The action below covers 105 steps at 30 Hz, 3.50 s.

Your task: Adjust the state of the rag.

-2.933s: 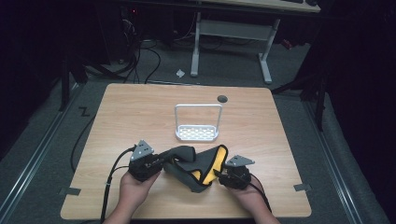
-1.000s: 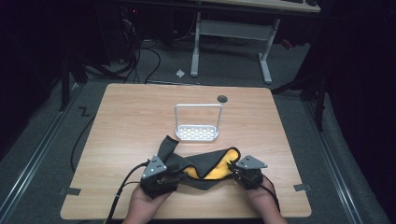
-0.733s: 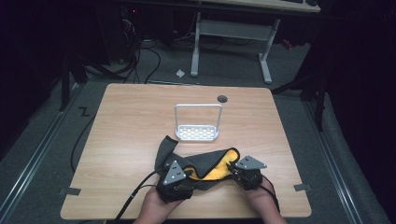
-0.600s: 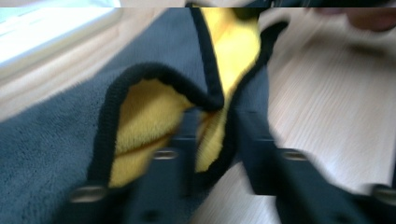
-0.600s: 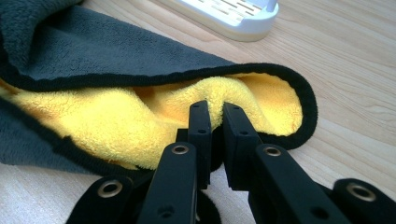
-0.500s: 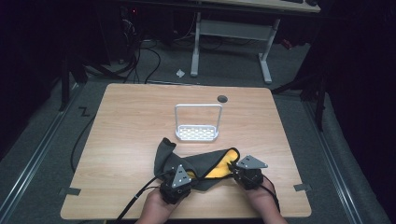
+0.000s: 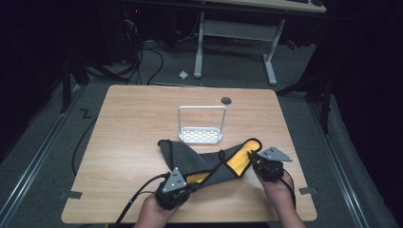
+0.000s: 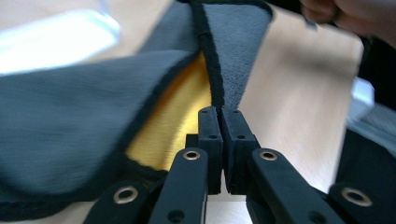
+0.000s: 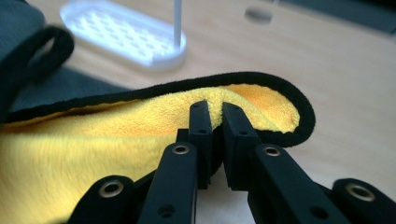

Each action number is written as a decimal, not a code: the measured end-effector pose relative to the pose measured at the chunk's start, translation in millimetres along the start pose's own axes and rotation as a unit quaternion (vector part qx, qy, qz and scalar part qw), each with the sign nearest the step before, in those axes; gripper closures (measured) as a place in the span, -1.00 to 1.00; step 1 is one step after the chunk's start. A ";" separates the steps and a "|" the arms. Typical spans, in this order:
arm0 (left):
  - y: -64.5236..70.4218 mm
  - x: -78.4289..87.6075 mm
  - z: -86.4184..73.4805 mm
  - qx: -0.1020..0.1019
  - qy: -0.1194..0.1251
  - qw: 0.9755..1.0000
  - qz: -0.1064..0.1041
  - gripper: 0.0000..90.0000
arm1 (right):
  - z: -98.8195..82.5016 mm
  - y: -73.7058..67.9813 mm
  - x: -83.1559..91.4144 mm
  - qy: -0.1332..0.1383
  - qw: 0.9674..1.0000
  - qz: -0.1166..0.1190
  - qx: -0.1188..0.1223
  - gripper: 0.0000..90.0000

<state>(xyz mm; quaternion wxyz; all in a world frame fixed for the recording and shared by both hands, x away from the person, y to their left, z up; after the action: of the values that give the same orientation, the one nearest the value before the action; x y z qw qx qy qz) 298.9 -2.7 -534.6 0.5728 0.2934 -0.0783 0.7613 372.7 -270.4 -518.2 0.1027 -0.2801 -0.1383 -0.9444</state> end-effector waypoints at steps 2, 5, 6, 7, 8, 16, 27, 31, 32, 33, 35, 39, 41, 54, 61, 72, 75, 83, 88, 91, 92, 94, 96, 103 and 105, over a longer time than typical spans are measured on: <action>1.9 -6.5 -3.9 0.003 -0.012 1.000 -0.009 0.87 | -10.1 -0.1 -10.2 -0.026 1.000 0.003 0.001 0.82; 4.1 -17.2 -8.9 0.018 -0.025 0.999 -0.031 0.62 | -18.3 2.2 -18.3 -0.046 0.999 -0.001 0.000 0.76; 4.0 -16.4 -7.7 0.018 -0.019 0.999 -0.030 0.51 | -20.4 3.5 -20.0 -0.051 0.999 -0.002 -0.004 0.66; 2.9 -13.3 -5.6 0.019 -0.010 0.999 -0.028 0.34 | -20.1 8.3 -16.3 -0.044 0.999 -0.002 -0.021 0.46; 0.5 -8.3 -2.8 0.019 0.002 1.000 -0.025 0.27 | -17.7 10.2 -11.4 -0.034 0.999 -0.003 -0.028 0.41; -79.8 58.3 14.0 0.049 0.091 0.987 0.125 0.23 | -22.8 -10.8 19.4 -0.026 0.997 0.057 -0.046 0.48; -164.5 52.3 -14.1 0.151 0.009 0.975 0.162 0.94 | -46.4 -40.1 13.2 -0.099 0.992 0.059 0.041 1.00; -138.7 48.4 -25.2 0.131 -0.011 0.982 0.133 1.00 | -48.0 -25.5 10.2 -0.100 0.993 0.035 0.044 1.00; -130.2 48.8 -27.4 0.126 -0.013 0.984 0.125 1.00 | -48.0 -25.5 10.2 -0.100 0.993 0.035 0.044 1.00; -111.9 46.3 -32.8 0.126 -0.019 0.986 0.103 1.00 | -49.8 -13.9 9.0 -0.105 0.994 0.026 0.031 1.00; -100.5 43.6 -35.2 0.121 -0.021 0.988 0.092 1.00 | -51.3 -7.1 8.5 -0.105 0.994 0.015 0.032 1.00; -57.6 34.4 -38.7 0.103 -0.025 0.993 0.047 0.94 | -58.5 20.3 8.3 -0.107 0.993 -0.028 0.030 1.00; -44.7 33.0 -32.0 0.095 -0.007 0.995 0.040 0.85 | -60.4 30.3 8.2 -0.109 0.993 -0.034 0.007 0.99; 3.4 -31.9 -3.3 0.012 -0.012 1.000 -0.015 0.11 | -56.6 25.4 14.2 -0.077 0.996 -0.011 -0.032 0.87; 0.4 -32.9 -3.8 0.010 -0.024 1.000 0.000 0.86 | -58.5 22.1 13.2 -0.082 0.996 -0.006 -0.026 0.87; -59.9 25.4 39.1 0.064 0.061 0.995 0.049 0.95 | -62.1 21.6 10.7 -0.092 0.995 -0.002 -0.023 0.90; -97.3 36.2 42.1 0.090 0.064 0.991 0.080 0.95 | -62.2 21.6 10.5 -0.092 0.996 -0.001 -0.022 0.91; -167.3 31.0 20.0 0.146 0.026 0.980 0.135 0.94 | -62.3 21.1 10.2 -0.092 0.996 -0.002 -0.018 0.96; -166.3 35.3 12.0 0.146 0.031 0.975 0.164 0.52 | -62.5 21.2 10.4 -0.091 0.996 -0.001 -0.016 0.99; -142.2 49.4 8.8 0.138 0.050 0.975 0.164 0.52 | -61.6 22.4 13.4 -0.083 0.997 -0.005 -0.010 1.00; -131.7 54.1 6.0 0.145 0.058 0.976 0.150 0.52 | -61.6 22.4 13.4 -0.083 0.997 -0.005 -0.010 1.00; -109.6 59.4 -1.9 0.164 0.069 0.977 0.113 0.56 | -56.2 23.1 21.3 -0.066 0.998 0.000 -0.019 1.00; -90.5 61.1 -10.7 0.179 0.076 0.978 0.081 0.50 | -54.0 22.4 23.9 -0.061 0.998 0.002 -0.019 1.00; -62.4 43.5 -33.0 0.186 0.052 0.980 0.041 0.44 | -41.9 4.7 23.6 -0.064 0.997 0.027 -0.041 0.57; -60.9 44.2 -35.9 0.187 0.056 0.980 0.035 0.87 | -51.8 -0.3 13.4 -0.097 0.994 0.028 -0.037 0.53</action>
<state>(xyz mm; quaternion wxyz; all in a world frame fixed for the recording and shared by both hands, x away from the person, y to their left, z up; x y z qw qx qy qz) 334.4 70.4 -553.3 0.4844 0.3496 0.0879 0.7972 335.7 -288.2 -552.5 0.1043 -0.3778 -0.1047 -0.9140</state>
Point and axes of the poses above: each handheld gripper's, and its own axes: x roughly backward along the jaws, z roughly out of its top, y roughly to its right, the point moved 5 cm from there along -x, roughly forward along the jaws, and after that the axes turned 9 degrees about -z, right-handed, at the moved point
